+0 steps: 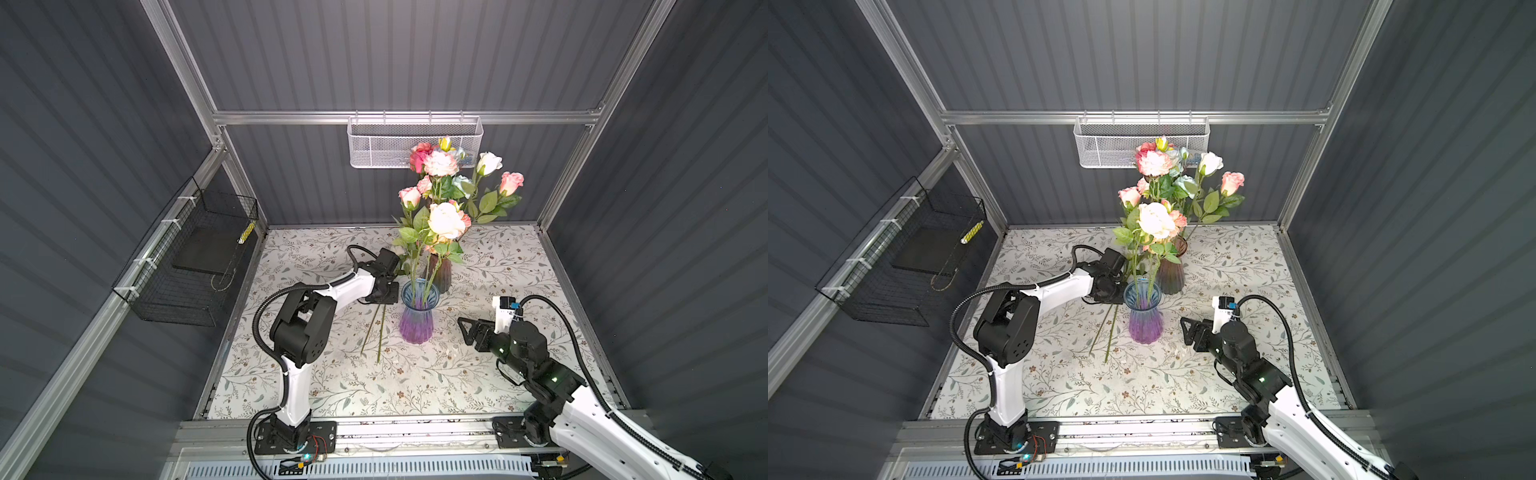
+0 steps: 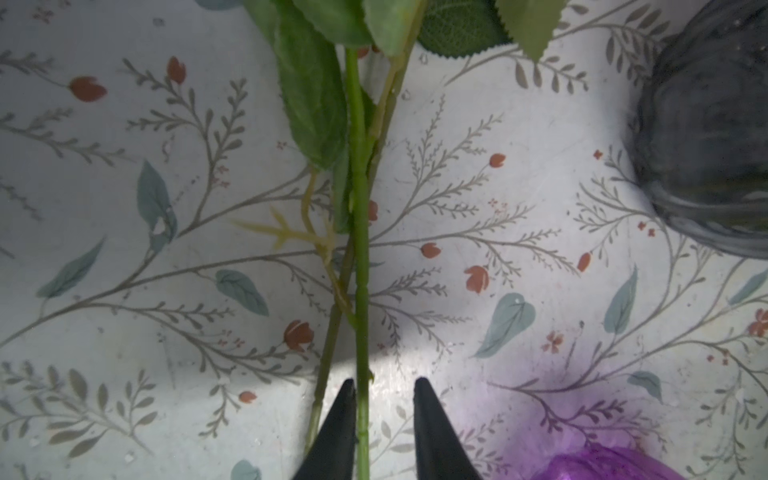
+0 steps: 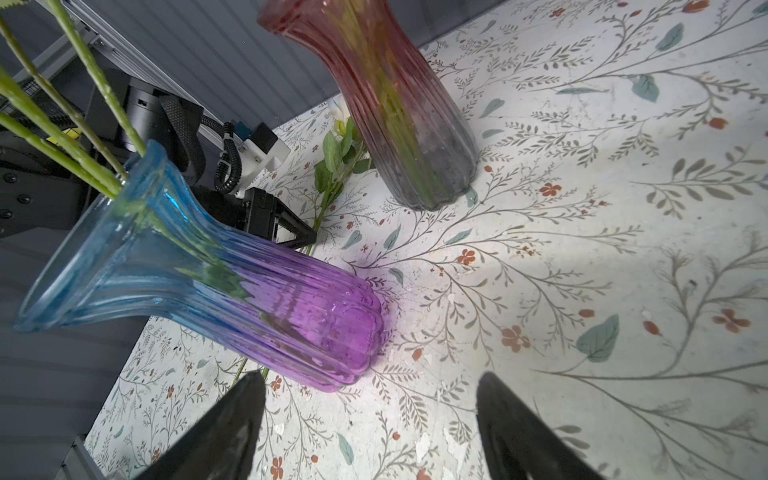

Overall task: Arrange the flowers into the vase
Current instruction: 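Close the left gripper on the pale blue-white rose stem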

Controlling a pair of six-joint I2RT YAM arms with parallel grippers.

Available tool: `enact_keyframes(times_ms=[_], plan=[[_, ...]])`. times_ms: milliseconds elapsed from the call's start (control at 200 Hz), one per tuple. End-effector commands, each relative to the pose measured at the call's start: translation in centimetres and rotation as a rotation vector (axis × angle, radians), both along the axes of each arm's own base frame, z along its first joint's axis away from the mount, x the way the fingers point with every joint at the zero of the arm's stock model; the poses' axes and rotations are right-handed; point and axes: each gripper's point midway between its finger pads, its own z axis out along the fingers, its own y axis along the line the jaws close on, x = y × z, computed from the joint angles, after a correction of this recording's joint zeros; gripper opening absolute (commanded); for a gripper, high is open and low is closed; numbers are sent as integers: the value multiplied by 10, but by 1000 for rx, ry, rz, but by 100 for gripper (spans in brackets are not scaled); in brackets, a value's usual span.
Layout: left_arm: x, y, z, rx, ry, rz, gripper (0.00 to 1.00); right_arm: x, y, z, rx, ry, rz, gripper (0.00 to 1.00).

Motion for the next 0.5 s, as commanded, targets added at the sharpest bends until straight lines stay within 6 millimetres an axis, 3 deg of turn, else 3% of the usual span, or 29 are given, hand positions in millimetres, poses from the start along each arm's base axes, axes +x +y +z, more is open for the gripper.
enact_keyframes(times_ms=[0,215,495], plan=[[-4,4,-8,64,23,-23,27,1,-4,-3,-4,-10,-19,82],[-6,10,-22,113,41,-28,24,1,-4,-7,-4,-4,-21,82],[-7,9,-27,114,49,-40,7,2,-4,-7,-2,-4,-23,83]])
